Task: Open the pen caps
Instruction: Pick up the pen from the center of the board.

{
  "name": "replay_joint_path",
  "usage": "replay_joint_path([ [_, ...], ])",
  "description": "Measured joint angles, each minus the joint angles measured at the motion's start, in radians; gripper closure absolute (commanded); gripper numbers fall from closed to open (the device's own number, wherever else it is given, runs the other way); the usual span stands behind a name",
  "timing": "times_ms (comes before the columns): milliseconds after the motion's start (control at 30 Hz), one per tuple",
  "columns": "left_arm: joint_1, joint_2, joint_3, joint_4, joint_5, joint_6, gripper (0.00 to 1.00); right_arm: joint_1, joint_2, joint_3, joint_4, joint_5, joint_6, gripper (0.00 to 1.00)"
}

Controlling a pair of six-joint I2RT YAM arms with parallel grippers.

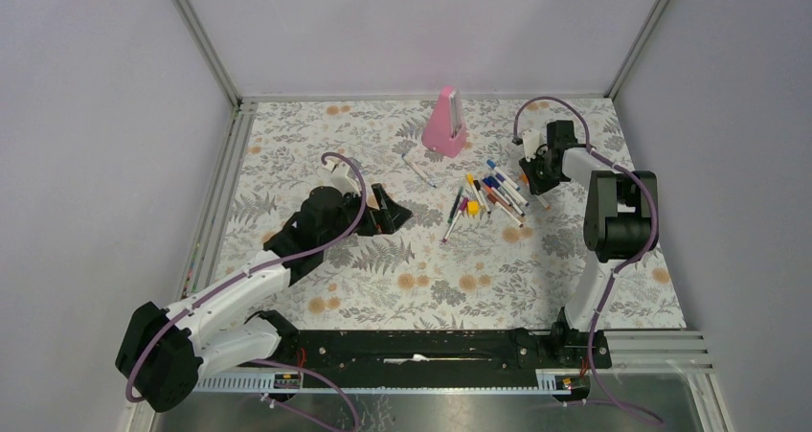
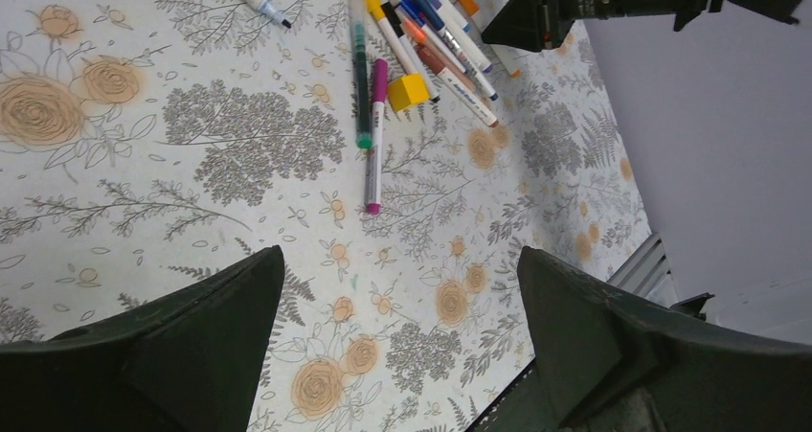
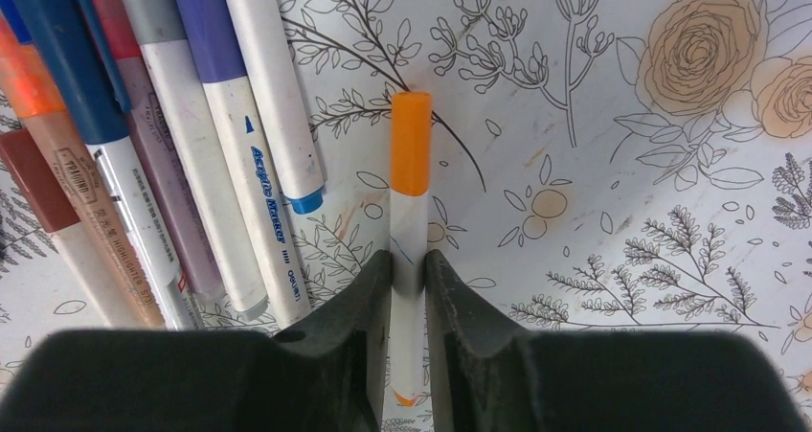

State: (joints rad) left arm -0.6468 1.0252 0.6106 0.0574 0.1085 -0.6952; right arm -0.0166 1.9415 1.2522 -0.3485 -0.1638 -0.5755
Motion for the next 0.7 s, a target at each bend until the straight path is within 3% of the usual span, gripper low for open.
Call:
replay_joint_path([
  [267, 0.0, 0.002, -0.035, 0.082, 0.051, -0.05, 0.01, 0.001, -0.007, -0.007, 0.005, -0.006, -0.007, 1.0],
  [700, 0.0, 0.09, -0.043, 0.246, 0.208, -0.126, 0.01, -0.076, -0.201, -0.17, -0.063, -0.126, -0.039, 1.0],
])
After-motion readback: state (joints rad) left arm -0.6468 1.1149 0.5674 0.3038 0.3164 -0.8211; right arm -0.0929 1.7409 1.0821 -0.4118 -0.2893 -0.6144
